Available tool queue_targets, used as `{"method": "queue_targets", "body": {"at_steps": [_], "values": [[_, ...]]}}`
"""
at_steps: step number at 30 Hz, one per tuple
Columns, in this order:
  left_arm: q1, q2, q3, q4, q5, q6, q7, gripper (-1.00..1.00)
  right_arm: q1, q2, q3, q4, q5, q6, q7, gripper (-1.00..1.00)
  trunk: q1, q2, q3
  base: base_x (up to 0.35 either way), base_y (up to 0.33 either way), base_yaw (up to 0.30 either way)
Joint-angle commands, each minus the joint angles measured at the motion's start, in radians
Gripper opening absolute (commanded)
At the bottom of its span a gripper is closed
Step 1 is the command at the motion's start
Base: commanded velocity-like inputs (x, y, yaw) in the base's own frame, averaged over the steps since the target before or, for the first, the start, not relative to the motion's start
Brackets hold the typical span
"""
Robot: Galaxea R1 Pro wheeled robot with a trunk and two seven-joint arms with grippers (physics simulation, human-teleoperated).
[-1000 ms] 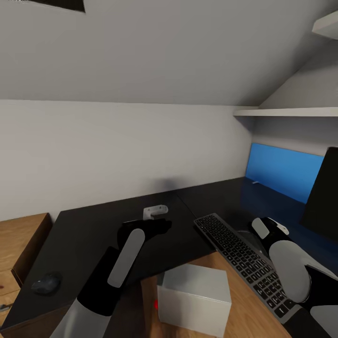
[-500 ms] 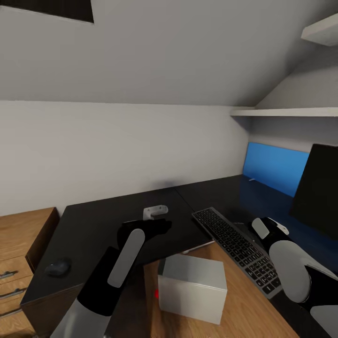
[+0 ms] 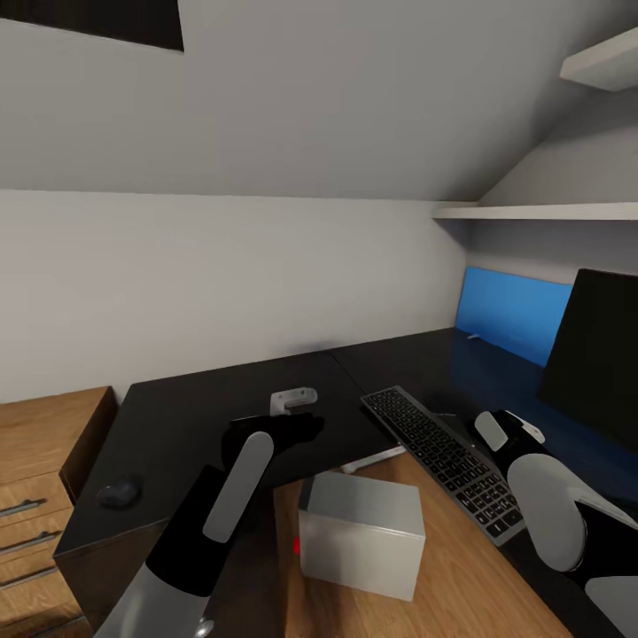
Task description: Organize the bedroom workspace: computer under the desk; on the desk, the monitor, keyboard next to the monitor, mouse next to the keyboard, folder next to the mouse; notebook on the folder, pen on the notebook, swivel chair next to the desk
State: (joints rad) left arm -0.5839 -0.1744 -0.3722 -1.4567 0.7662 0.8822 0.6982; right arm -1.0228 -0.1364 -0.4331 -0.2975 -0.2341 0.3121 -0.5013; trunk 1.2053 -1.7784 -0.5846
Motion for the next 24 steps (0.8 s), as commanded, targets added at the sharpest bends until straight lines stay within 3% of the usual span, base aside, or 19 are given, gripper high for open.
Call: {"method": "queue_targets", "body": {"at_steps": [1, 9, 18, 24], "values": [[-0.001, 0.000, -0.001, -0.001, 0.010, 0.001, 0.010, 1.00, 0.000, 0.000, 0.002, -0.002, -0.008, 0.004, -0.005, 1.00, 0.000, -0.001, -0.001, -0.015, 0.000, 0.000], [-0.001, 0.000, -0.001, 0.001, 0.010, 0.001, 0.010, 1.00, 0.000, 0.000, 0.002, -0.002, -0.008, 0.004, -0.005, 1.00, 0.000, -0.001, -0.001, -0.015, 0.000, 0.000], [-0.001, 0.000, -0.001, 0.001, 0.010, 0.001, 0.010, 1.00, 0.000, 0.000, 0.002, -0.002, -0.008, 0.004, -0.006, 1.00, 0.000, -0.001, -0.001, -0.180, 0.053, 0.000], [-0.001, 0.000, -0.002, 0.001, 0.010, 0.001, 0.010, 1.00, 0.000, 0.000, 0.002, -0.002, -0.010, 0.004, -0.005, 1.00, 0.000, -0.001, -0.001, -0.042, 0.011, 0.000]]}}
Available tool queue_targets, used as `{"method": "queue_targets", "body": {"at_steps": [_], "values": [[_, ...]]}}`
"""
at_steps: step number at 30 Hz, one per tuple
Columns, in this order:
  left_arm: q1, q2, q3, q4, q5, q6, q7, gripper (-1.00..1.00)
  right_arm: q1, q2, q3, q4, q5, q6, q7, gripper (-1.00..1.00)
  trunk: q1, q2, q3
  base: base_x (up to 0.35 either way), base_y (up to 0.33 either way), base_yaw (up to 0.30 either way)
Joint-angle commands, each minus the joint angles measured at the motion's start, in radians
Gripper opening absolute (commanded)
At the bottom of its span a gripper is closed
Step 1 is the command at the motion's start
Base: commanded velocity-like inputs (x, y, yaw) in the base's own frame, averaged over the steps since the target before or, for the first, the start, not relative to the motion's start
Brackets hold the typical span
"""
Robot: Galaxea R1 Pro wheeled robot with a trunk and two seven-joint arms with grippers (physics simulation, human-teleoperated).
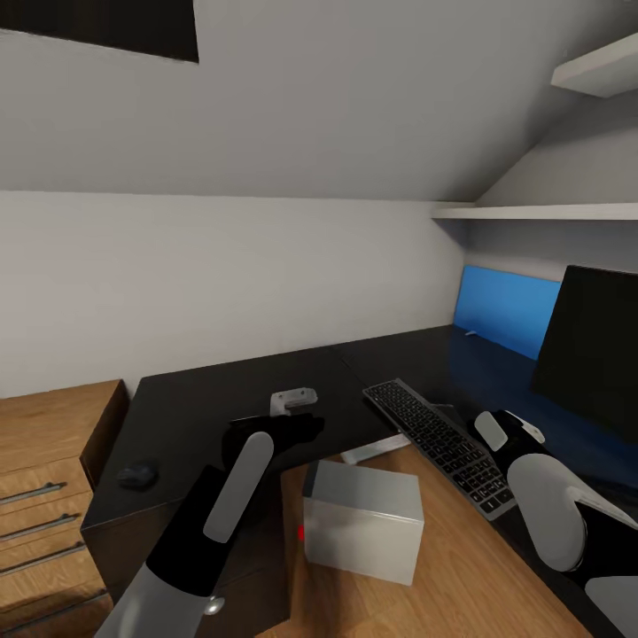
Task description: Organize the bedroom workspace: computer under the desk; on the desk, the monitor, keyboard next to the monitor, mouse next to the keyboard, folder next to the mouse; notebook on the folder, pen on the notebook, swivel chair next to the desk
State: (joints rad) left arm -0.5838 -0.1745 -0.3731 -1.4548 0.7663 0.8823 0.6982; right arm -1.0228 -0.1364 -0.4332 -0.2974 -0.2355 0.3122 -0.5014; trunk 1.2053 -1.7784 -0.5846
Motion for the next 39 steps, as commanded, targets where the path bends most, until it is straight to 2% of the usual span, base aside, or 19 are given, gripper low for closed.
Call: {"method": "queue_targets", "body": {"at_steps": [1, 10, 39], "values": [[-0.001, 0.000, -0.001, -0.001, 0.010, 0.001, 0.010, 1.00, 0.000, 0.000, 0.002, -0.002, -0.008, 0.004, -0.005, 1.00, 0.000, -0.001, -0.001, -0.007, 0.002, 0.000], [-0.001, 0.000, 0.000, 0.000, 0.010, 0.001, 0.010, 1.00, 0.000, 0.000, 0.002, -0.003, -0.008, 0.004, -0.005, 1.00, 0.000, -0.001, -0.001, -0.117, 0.074, 0.000], [-0.001, 0.000, -0.001, 0.001, 0.010, 0.001, 0.010, 1.00, 0.000, -0.001, 0.002, -0.003, -0.008, 0.005, -0.004, 1.00, 0.000, -0.001, -0.001, -0.003, 0.002, 0.000]]}}
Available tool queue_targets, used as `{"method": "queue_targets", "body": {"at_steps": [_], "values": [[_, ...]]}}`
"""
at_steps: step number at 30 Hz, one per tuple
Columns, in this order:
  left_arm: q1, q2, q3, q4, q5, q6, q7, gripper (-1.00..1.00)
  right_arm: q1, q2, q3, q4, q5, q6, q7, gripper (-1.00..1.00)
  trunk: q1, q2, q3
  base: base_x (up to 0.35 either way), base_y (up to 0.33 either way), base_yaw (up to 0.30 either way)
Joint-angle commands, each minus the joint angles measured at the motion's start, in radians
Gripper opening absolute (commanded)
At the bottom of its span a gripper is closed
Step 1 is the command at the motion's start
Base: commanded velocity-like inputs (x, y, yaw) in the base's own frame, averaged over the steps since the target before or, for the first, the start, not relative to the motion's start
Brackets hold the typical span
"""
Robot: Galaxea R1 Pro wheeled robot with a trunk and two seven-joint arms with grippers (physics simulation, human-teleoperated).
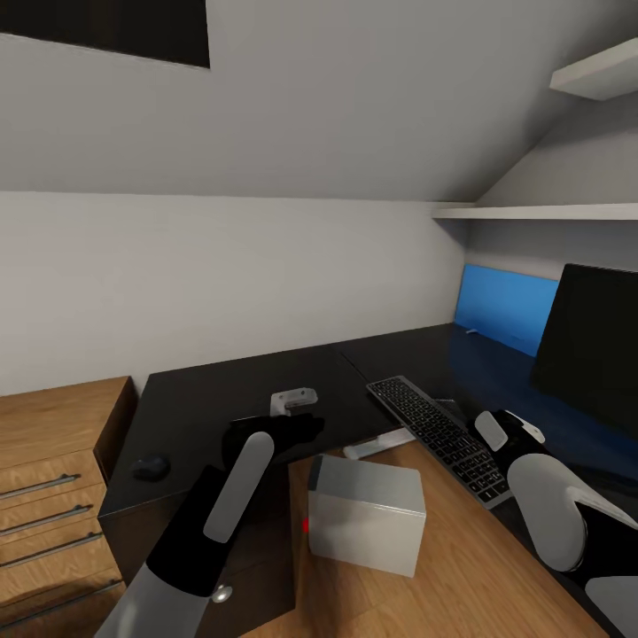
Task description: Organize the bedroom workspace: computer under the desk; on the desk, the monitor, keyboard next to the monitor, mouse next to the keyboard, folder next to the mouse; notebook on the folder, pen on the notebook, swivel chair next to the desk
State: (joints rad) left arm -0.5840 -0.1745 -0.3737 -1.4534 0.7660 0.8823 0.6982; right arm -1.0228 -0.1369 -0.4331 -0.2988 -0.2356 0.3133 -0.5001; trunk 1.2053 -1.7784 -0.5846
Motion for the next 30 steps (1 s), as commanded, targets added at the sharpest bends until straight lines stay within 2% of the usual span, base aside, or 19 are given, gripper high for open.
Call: {"method": "queue_targets", "body": {"at_steps": [1, 30], "values": [[-0.001, 0.000, -0.001, -0.001, 0.010, 0.001, 0.010, 1.00, 0.000, 0.000, 0.002, -0.002, -0.008, 0.004, -0.005, 1.00, 0.000, -0.001, -0.001, 0.000, 0.000, 0.000], [-0.001, 0.000, -0.005, -0.002, 0.009, 0.001, 0.010, 1.00, 0.000, 0.000, 0.002, -0.003, -0.010, 0.004, -0.008, 1.00, 0.000, -0.001, -0.005, 0.000, 0.000, 0.003]]}}
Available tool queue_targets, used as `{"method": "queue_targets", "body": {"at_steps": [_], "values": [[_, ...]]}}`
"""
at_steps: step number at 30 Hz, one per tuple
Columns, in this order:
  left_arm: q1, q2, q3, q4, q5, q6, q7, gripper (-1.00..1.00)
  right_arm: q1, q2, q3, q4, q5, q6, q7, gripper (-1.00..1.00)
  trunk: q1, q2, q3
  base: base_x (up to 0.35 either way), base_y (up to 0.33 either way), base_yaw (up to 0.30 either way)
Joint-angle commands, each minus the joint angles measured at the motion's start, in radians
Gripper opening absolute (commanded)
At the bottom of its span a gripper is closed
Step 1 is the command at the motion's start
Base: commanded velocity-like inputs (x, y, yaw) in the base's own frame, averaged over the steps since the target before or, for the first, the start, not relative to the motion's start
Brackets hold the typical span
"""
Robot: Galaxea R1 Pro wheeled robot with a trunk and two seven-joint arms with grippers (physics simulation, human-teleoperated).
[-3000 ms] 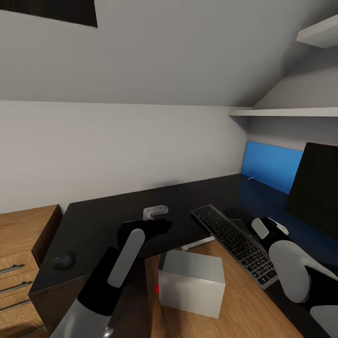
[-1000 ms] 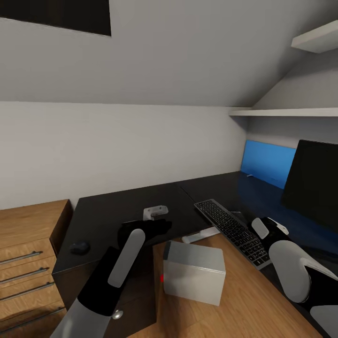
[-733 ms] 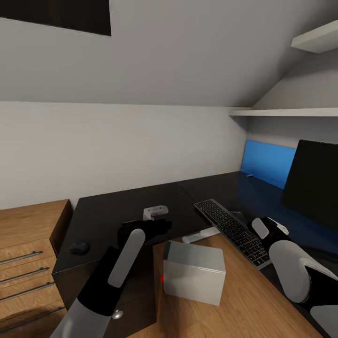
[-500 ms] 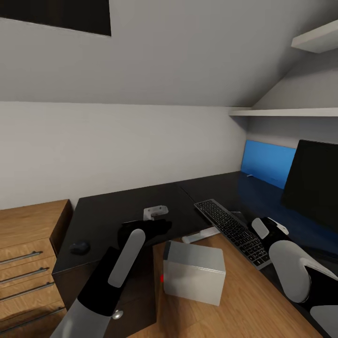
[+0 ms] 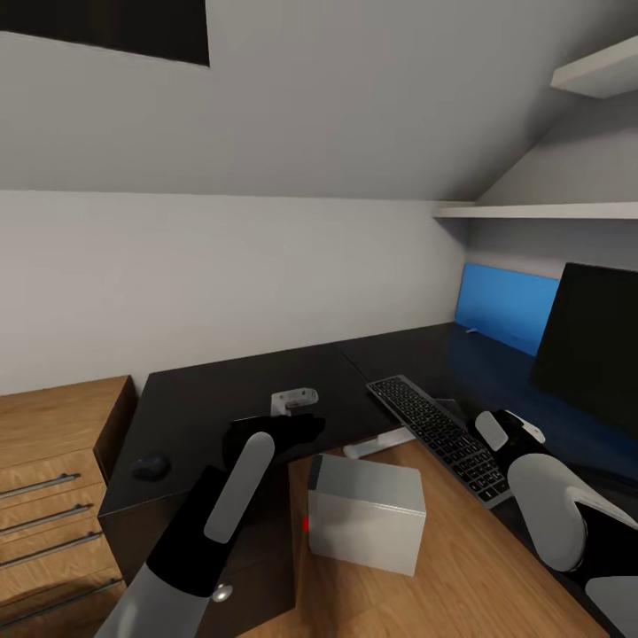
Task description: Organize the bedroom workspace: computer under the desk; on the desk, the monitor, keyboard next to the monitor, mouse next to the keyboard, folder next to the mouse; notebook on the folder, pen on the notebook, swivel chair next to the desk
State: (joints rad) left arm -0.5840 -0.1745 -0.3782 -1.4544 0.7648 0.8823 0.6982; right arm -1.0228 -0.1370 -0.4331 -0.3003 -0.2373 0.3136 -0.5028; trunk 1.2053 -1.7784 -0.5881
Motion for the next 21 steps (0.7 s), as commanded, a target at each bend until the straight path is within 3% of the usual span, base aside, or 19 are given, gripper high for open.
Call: {"method": "queue_targets", "body": {"at_steps": [1, 21], "values": [[-0.001, 0.000, -0.001, -0.001, 0.010, 0.001, 0.010, 1.00, 0.000, 0.000, 0.002, -0.002, -0.008, 0.004, -0.005, 1.00, 0.000, -0.001, -0.002, 0.000, 0.000, 0.019], [-0.001, 0.000, 0.000, -0.001, 0.010, 0.001, 0.010, 1.00, 0.000, -0.001, 0.002, -0.001, -0.008, 0.004, -0.005, 1.00, 0.000, -0.001, -0.003, -0.046, 0.000, 0.002]]}}
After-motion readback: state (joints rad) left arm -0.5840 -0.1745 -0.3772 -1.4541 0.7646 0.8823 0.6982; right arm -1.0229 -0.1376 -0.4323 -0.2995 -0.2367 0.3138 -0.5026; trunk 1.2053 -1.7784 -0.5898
